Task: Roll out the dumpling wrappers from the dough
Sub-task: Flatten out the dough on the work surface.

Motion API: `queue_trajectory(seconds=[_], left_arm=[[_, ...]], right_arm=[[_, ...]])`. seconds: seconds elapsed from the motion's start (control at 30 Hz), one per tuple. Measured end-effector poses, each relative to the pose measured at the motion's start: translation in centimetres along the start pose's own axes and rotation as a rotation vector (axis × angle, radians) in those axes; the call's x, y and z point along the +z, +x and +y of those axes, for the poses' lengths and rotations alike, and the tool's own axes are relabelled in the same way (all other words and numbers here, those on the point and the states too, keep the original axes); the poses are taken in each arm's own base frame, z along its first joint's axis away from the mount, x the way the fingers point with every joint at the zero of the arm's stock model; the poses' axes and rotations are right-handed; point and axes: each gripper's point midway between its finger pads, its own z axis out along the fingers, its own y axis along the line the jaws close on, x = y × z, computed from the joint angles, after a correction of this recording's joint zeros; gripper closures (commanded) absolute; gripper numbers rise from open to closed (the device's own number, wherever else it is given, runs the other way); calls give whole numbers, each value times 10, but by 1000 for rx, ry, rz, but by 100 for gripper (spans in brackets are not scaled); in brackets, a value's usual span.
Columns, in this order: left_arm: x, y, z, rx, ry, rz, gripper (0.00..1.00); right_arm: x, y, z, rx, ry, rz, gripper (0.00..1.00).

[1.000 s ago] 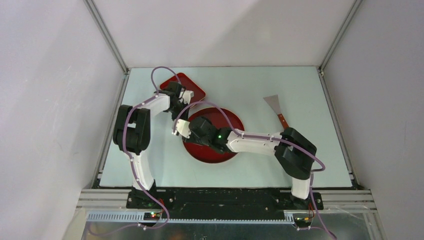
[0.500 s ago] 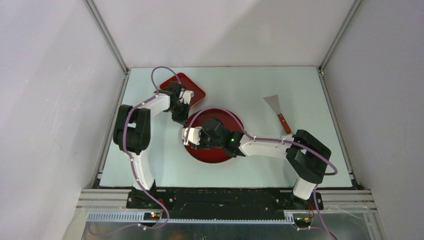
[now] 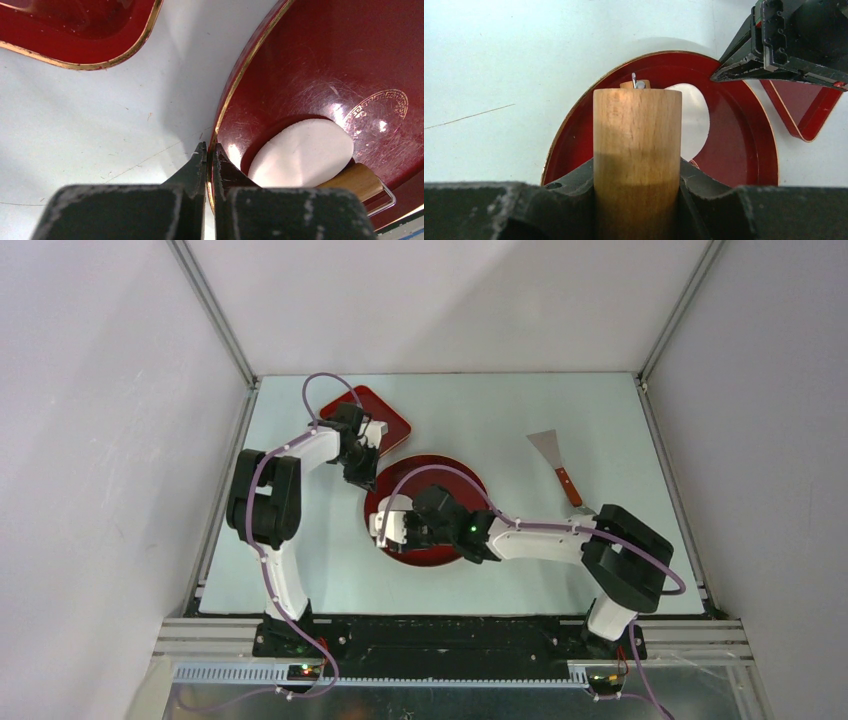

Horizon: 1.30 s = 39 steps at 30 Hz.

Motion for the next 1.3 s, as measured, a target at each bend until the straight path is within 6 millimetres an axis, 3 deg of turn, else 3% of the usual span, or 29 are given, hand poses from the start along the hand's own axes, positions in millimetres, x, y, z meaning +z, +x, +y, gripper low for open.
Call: queue_trajectory(seconds=[0.17, 0.33, 0.4, 0.53, 0.63, 0.8, 0.87, 1.13, 1.3], left_arm=[[0, 0, 0, 0, 0, 0, 100], [0, 0, 0, 0, 0, 0, 100], [0, 0, 0, 0, 0, 0, 100], [0, 0, 0, 0, 0, 1, 100], [0, 0, 0, 0, 0, 2, 100], [0, 0, 0, -1, 2, 5, 100], [0, 0, 0, -1, 2, 5, 100], [0, 0, 0, -1, 2, 8, 100], [0, 0, 0, -4, 2, 9, 100]], right_arm=[[-6, -1, 4, 17, -20, -12, 100], [-34, -2, 8, 91, -96, 61, 100], [-44, -6, -2, 132, -103, 94, 100], [-53, -25, -46, 158, -16, 83, 100], [-44, -26, -67, 149, 46, 85, 100], [-5, 10, -56, 148, 15, 170, 100], [4, 7, -67, 131, 49, 152, 100], [11, 10, -68, 101, 34, 134, 100], [0, 18, -53, 28, 5, 107, 100]])
